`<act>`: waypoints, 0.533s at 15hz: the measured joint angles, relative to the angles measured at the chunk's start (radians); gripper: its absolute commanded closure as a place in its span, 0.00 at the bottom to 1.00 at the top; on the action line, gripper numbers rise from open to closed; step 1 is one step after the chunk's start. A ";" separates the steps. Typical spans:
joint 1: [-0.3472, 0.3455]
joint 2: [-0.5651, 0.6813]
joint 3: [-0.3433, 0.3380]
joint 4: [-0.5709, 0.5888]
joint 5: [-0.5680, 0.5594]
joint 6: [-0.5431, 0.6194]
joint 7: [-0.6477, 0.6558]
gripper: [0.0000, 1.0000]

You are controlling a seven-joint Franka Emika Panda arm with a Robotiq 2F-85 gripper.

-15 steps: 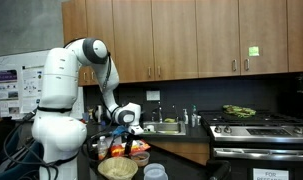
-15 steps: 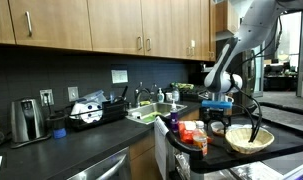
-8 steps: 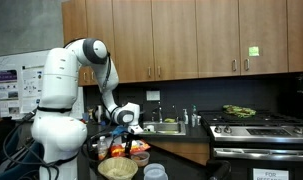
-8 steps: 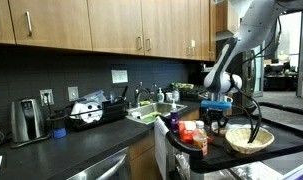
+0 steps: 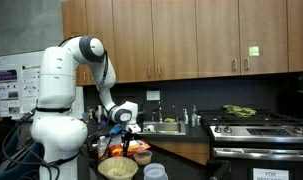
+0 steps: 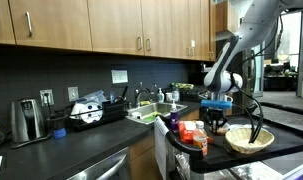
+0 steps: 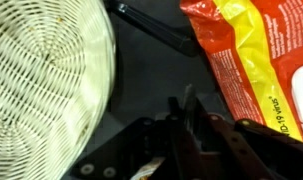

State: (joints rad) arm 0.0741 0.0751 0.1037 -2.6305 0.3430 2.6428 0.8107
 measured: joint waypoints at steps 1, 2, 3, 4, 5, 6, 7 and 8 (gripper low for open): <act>0.001 -0.012 0.002 -0.009 0.010 -0.005 -0.003 0.96; 0.003 -0.025 0.005 -0.017 0.025 -0.015 -0.010 0.96; 0.004 -0.040 0.008 -0.025 0.050 -0.027 -0.026 0.96; 0.005 -0.057 0.012 -0.033 0.089 -0.041 -0.058 0.96; 0.008 -0.075 0.015 -0.041 0.134 -0.054 -0.098 0.96; 0.012 -0.095 0.016 -0.049 0.167 -0.064 -0.133 0.96; 0.015 -0.118 0.016 -0.059 0.196 -0.076 -0.168 0.96; 0.016 -0.138 0.016 -0.068 0.213 -0.084 -0.191 0.96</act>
State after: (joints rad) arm 0.0906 -0.0632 0.1200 -2.6983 0.5564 2.5586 0.6202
